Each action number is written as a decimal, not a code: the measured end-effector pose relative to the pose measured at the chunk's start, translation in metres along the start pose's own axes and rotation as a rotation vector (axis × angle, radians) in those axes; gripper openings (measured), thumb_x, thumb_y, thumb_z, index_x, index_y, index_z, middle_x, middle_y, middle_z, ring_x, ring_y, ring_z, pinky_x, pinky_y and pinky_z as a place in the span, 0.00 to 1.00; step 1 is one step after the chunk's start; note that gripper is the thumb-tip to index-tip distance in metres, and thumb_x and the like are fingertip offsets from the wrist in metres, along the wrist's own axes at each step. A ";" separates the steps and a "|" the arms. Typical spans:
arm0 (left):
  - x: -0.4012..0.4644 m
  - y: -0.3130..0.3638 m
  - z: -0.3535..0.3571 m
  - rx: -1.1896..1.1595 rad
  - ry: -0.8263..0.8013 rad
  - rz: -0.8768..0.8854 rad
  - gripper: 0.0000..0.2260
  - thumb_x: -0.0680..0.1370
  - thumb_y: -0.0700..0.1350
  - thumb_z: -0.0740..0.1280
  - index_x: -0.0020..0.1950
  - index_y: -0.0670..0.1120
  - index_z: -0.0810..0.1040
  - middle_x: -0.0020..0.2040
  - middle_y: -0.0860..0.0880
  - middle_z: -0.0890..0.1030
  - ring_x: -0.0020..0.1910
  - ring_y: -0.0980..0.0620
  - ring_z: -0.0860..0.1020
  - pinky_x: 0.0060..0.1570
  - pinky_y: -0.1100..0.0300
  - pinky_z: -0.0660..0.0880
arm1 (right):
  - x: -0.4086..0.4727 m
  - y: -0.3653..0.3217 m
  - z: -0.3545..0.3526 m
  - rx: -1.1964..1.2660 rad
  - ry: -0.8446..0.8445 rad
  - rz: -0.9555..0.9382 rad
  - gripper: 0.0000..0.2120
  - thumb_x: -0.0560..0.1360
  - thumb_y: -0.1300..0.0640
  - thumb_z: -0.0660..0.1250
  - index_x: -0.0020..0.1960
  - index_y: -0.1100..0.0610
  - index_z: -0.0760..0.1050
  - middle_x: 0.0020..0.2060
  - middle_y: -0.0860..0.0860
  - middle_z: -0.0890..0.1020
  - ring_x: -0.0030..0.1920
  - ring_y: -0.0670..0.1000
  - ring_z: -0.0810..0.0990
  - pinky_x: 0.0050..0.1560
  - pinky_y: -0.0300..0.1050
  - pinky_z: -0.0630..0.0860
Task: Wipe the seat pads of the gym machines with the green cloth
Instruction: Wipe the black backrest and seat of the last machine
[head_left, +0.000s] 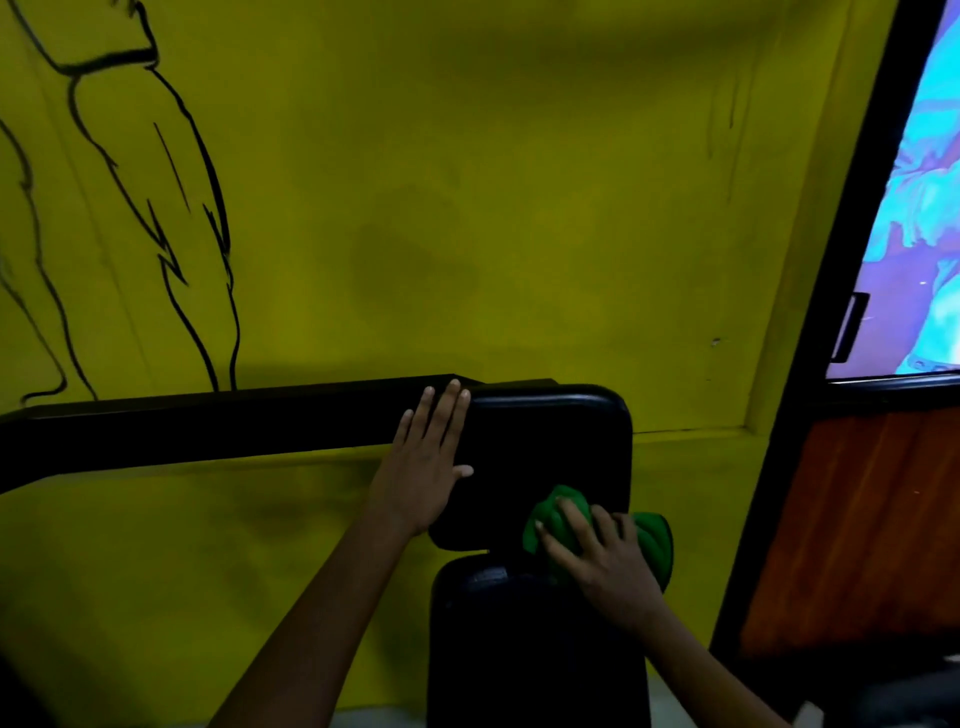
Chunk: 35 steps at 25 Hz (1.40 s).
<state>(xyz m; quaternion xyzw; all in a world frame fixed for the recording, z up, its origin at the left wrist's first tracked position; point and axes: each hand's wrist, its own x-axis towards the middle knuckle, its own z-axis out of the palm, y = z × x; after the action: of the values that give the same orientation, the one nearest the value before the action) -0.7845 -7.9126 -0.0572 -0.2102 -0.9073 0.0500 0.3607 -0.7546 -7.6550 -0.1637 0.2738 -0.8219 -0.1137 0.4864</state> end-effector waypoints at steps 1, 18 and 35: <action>0.001 0.002 -0.001 0.007 0.004 -0.005 0.45 0.74 0.58 0.67 0.78 0.43 0.42 0.78 0.45 0.49 0.75 0.40 0.58 0.67 0.43 0.63 | -0.006 0.005 -0.003 0.004 -0.027 -0.063 0.19 0.69 0.48 0.56 0.60 0.48 0.67 0.63 0.58 0.67 0.51 0.63 0.69 0.47 0.57 0.70; 0.000 0.003 0.012 -0.036 0.089 -0.022 0.38 0.77 0.60 0.56 0.78 0.43 0.43 0.78 0.45 0.42 0.75 0.41 0.54 0.67 0.44 0.62 | 0.003 0.039 -0.024 0.146 -0.066 0.372 0.21 0.69 0.47 0.61 0.60 0.53 0.68 0.59 0.59 0.66 0.48 0.63 0.71 0.35 0.55 0.77; 0.006 0.019 -0.016 -0.265 -0.099 -0.154 0.49 0.76 0.56 0.67 0.75 0.46 0.29 0.75 0.50 0.28 0.76 0.40 0.46 0.58 0.58 0.75 | 0.093 0.084 -0.074 0.531 -0.082 0.659 0.29 0.66 0.44 0.59 0.62 0.58 0.74 0.59 0.59 0.70 0.54 0.63 0.75 0.50 0.54 0.76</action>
<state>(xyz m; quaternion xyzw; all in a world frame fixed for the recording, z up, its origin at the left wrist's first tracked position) -0.7714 -7.8935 -0.0461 -0.1832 -0.9360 -0.0875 0.2875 -0.7543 -7.6322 -0.0206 0.1076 -0.8848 0.2527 0.3764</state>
